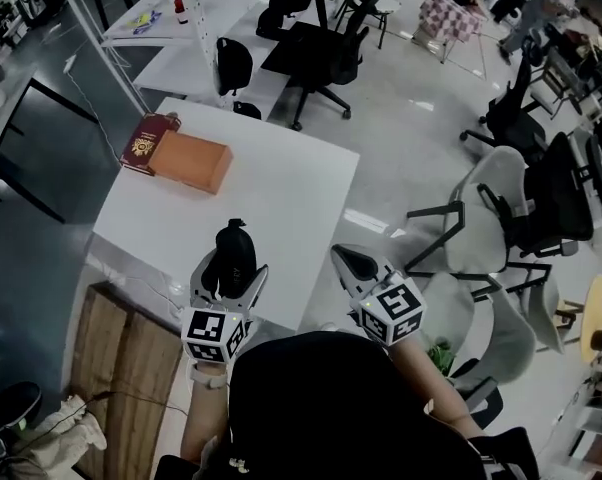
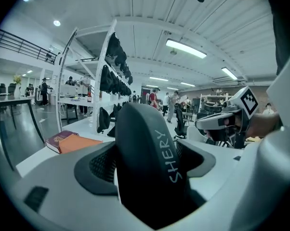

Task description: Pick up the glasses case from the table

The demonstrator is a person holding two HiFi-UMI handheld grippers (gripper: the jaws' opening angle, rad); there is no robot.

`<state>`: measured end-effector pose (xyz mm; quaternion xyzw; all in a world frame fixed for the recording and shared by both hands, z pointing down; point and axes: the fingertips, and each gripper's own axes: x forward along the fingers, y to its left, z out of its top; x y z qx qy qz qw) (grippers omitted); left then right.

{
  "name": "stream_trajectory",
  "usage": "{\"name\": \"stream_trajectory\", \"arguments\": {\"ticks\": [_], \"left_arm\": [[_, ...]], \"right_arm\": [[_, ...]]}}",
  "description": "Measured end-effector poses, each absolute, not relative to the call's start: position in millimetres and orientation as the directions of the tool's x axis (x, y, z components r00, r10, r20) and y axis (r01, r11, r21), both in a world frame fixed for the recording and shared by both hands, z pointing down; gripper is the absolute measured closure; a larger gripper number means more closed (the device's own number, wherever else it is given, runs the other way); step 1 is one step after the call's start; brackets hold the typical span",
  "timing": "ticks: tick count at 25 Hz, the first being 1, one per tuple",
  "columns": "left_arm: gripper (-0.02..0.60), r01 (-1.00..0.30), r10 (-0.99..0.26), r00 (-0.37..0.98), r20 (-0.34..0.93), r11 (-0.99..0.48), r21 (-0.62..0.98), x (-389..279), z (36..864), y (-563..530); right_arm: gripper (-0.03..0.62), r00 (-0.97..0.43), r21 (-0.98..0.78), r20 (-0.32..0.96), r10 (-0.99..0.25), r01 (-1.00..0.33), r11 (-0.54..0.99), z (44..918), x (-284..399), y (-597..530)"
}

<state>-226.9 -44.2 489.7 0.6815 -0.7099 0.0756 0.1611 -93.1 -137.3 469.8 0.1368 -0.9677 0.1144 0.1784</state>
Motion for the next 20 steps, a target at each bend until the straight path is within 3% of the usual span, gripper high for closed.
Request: {"name": "stream_trajectory", "arguments": {"ticks": [12,20], "left_arm": [[0.186,-0.991,-0.952,-0.049,0.302,0.084,0.105,-226.7,486.6,-20.2],[0.186,-0.99,-0.952,-0.032,0.306,0.072,0.121,-222.2,489.4,-19.1]], "right_arm": [[0.565,-0.914,-0.103,0.379,-0.145,-0.197,0.975,459.3,-103.2,-106.5],[0.565,-0.912,-0.116,0.381,-0.151,-0.21,0.971,463.3,-96.1,-105.0]]}}
